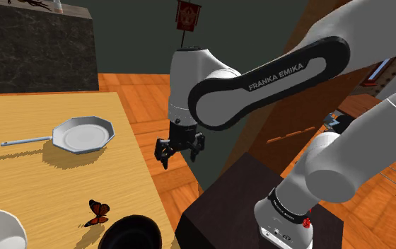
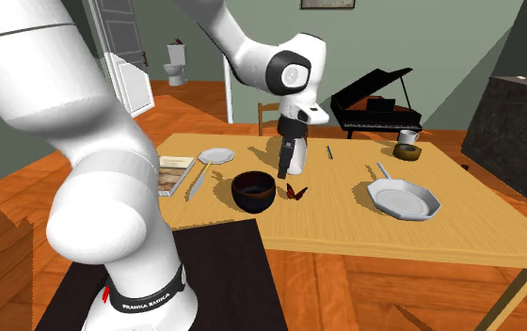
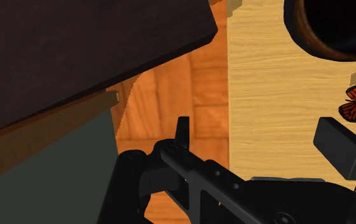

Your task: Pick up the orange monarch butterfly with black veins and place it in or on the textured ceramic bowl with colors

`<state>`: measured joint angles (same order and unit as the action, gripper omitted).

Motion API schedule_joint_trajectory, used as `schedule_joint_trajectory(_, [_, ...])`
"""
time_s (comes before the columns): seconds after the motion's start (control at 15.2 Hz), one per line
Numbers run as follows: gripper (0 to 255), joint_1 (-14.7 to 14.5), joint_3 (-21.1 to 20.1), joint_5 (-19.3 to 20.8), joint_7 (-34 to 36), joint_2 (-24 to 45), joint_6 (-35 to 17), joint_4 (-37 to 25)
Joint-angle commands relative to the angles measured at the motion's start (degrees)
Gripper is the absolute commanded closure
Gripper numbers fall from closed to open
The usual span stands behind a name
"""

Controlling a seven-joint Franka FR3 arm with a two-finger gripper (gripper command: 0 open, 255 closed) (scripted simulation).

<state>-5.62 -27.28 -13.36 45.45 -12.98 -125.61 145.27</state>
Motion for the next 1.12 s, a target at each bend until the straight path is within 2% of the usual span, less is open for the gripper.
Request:
schedule_joint_trajectory(0.0, [0,0.3,-1.9,2.1,4.0,4.9,-3.4,-1.9])
schedule_joint_trajectory(0.26, [0,-0.1,-4.3,9.2,13.6,15.4,-8.9,-6.7])
schedule_joint_trajectory(0.46, [0,-2.0,-3.9,15.9,21.3,23.5,-11.5,-11.3])
schedule_joint_trajectory(0.79, [0,-8.0,-0.1,25.2,31.8,35.9,-13.4,-20.6])
schedule_joint_trajectory(1.06, [0,-13.4,3.6,29.8,37.5,45.0,-13.4,-29.5])
